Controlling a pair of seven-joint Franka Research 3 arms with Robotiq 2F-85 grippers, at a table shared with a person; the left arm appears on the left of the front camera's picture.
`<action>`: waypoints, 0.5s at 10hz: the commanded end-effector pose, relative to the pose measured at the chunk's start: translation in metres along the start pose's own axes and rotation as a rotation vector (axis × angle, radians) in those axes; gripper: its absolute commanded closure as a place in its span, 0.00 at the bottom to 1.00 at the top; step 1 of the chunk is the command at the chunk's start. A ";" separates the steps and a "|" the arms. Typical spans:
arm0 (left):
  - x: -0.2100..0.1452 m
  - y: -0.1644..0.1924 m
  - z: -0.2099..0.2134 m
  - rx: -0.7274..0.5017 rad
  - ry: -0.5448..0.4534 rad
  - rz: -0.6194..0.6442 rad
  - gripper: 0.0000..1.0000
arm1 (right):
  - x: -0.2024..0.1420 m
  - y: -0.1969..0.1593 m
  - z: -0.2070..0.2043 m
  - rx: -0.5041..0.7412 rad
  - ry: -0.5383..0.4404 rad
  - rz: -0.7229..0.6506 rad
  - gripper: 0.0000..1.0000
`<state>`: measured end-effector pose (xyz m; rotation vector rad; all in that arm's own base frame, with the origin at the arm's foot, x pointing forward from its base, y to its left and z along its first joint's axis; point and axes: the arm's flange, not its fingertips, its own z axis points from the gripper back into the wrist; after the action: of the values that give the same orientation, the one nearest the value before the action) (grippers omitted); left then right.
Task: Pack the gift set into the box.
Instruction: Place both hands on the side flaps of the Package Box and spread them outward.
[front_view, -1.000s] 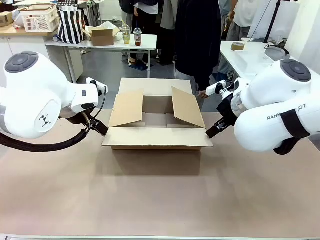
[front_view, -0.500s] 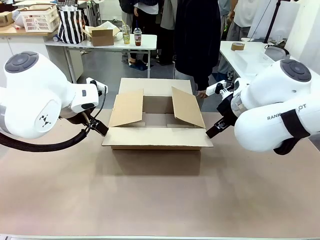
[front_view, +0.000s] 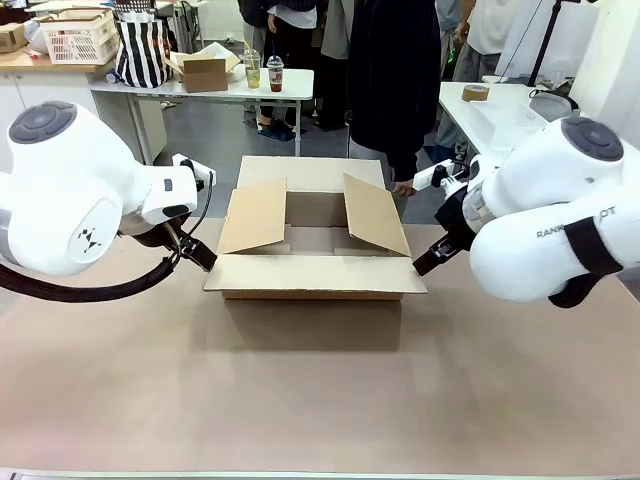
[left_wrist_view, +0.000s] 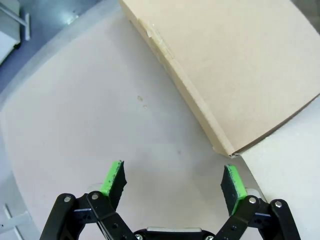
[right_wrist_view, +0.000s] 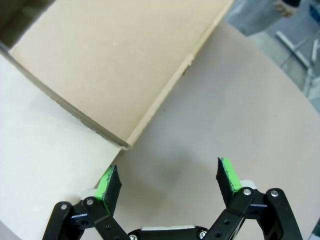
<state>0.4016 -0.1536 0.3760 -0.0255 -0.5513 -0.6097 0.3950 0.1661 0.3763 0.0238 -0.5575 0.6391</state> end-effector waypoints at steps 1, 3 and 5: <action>0.007 -0.010 0.066 0.070 -0.006 -0.036 0.00 | 0.009 0.000 0.072 -0.060 -0.003 -0.082 0.00; 0.002 -0.038 0.151 0.219 -0.190 -0.118 0.00 | 0.001 0.011 0.160 -0.186 -0.187 -0.036 0.00; -0.009 -0.065 0.188 0.251 -0.331 -0.196 0.00 | -0.015 0.033 0.193 -0.269 -0.284 0.026 0.00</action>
<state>0.3118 -0.1778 0.5584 0.1724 -0.9020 -0.7294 0.3115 0.1547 0.5644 -0.0924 -0.8841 0.5854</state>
